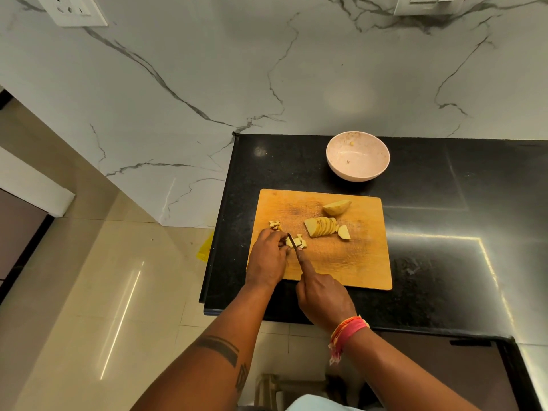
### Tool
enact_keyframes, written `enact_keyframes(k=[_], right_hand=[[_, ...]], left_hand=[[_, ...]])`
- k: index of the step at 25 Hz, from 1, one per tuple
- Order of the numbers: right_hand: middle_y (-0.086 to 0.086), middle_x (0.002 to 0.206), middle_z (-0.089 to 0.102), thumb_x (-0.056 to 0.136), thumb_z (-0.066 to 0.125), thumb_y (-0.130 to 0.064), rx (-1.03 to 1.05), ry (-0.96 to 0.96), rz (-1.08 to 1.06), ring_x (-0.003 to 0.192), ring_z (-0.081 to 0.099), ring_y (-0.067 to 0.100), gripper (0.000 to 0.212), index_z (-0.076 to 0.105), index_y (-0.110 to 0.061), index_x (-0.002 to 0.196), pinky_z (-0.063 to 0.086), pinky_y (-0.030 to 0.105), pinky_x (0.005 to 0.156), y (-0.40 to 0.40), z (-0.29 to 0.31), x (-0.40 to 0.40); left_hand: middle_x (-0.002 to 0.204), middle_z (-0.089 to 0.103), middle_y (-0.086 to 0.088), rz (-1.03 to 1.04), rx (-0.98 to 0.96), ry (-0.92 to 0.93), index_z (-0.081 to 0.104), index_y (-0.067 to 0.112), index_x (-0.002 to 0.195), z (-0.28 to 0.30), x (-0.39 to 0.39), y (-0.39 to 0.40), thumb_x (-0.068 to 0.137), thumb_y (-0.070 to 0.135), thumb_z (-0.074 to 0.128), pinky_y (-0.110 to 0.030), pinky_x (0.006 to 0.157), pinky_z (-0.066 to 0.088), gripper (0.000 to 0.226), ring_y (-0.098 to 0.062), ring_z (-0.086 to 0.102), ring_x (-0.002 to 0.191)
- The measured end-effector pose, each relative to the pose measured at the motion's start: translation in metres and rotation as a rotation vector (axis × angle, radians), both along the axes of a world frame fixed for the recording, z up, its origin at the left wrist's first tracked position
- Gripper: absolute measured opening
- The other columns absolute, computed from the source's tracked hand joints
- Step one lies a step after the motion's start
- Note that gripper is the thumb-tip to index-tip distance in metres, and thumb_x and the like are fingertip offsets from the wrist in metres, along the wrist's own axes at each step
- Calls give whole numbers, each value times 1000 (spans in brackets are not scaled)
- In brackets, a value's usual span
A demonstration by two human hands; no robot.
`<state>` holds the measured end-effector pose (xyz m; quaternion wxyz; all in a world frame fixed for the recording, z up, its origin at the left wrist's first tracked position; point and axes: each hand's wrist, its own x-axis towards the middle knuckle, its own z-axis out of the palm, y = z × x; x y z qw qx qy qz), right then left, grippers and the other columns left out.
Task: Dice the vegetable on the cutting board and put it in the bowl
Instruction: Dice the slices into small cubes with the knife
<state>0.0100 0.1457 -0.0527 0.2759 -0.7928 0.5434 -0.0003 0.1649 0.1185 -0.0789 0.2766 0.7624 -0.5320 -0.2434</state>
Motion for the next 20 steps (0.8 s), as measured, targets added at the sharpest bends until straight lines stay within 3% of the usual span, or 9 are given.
enact_keyframes(k=[7,20], right_hand=[[6,73,58,103,33,-30,-4,79,48,58,55,25,70,-7,-35,159,45,35,53,-8,-7,7],[2,71,62,103,35,-30,11,74,66,55,56,19,73,-10,-33,160,41,35,50,12,0,-21]], left_hand=[[131,51,0,-6,69,-108,61,14,135,-2,-3,-7,101,24,59,-32,102,51,36,-16,56,118],[133,49,-2,30,77,-190,60,16,134,2,-12,-8,101,28,58,-28,100,49,35,-16,53,120]])
